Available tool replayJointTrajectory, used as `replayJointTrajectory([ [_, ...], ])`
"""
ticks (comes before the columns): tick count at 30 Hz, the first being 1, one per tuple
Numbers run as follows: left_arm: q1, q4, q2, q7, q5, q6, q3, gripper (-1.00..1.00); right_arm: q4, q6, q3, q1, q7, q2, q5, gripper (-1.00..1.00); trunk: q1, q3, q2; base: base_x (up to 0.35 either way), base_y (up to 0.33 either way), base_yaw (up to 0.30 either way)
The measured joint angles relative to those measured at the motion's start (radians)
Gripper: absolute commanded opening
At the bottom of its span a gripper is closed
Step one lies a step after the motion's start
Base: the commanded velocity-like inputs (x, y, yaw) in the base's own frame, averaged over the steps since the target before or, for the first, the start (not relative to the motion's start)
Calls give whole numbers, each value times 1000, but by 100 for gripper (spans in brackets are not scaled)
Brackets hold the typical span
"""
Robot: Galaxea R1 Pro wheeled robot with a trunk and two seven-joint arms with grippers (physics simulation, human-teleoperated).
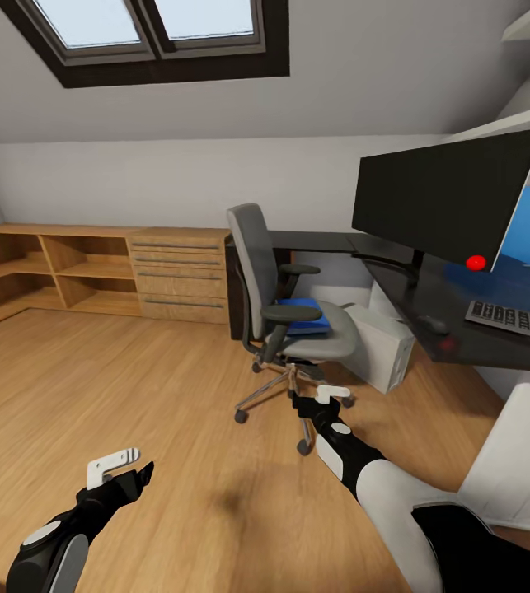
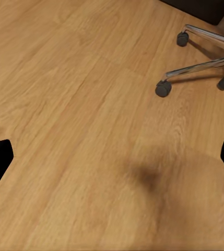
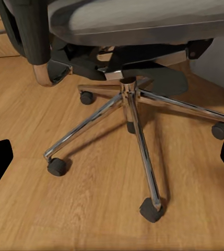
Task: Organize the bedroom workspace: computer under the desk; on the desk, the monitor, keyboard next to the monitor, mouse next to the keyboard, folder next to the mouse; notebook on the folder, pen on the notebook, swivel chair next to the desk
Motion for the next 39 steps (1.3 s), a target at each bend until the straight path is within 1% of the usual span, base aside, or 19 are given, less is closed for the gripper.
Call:
replayJointTrajectory([
  [11,0,0,0,1,0,1,0,100,-2,0,-1,0,0,-1,0,100,0,0,0,-2,6,0],
  [15,0,0,1,1,0,1,0,100,-5,-6,-6,0,-3,-5,-7,100,0,0,0,0,0,0],
  [16,0,0,1,1,0,1,1,100,-5,-7,-7,0,-3,-5,-9,100,0,0,0,0,0,0],
  [19,0,0,2,1,0,1,2,100,-6,-9,-29,0,-4,-9,-49,100,0,0,0,0,0,0],
  [20,0,0,2,0,0,1,9,100,-6,-8,-61,0,-2,-17,-118,100,0,0,0,0,0,0],
  [22,0,0,2,0,0,1,14,100,-6,-5,-78,0,0,-24,-175,100,0,0,0,0,0,0],
  [23,0,0,2,0,0,0,18,100,-7,1,-90,0,2,-30,-222,100,0,0,0,0,0,0],
  [27,0,0,3,0,0,0,23,100,-21,16,-105,0,6,-38,-301,100,0,0,0,0,0,0],
  [28,0,0,5,0,0,0,24,100,-41,26,-109,0,5,-41,-340,100,0,0,0,0,0,0],
  [31,0,0,7,0,0,0,26,100,-80,52,-120,0,5,-55,-414,100,0,0,0,0,0,0],
  [32,0,0,10,0,0,1,27,100,-105,80,-128,0,6,-71,-474,100,0,0,0,0,0,0],
  [33,0,0,11,0,0,1,27,100,-116,98,-131,0,7,-81,-509,100,0,0,0,0,0,0],
  [34,0,0,14,1,0,0,27,100,-137,154,-137,-1,10,-115,-608,100,0,0,0,0,0,0],
  [35,0,0,14,1,0,0,27,100,-142,172,-137,0,11,-128,-644,100,0,0,0,0,0,0],
  [37,0,0,15,1,0,-1,27,100,-148,195,-137,0,13,-147,-703,100,0,0,0,0,0,0],
  [38,0,0,15,1,0,-1,27,100,-150,208,-137,-1,14,-161,-750,100,0,0,0,0,0,0],
  [39,0,0,15,1,0,-1,27,100,-151,213,-137,-1,15,-166,-770,100,0,0,0,0,0,0],
])
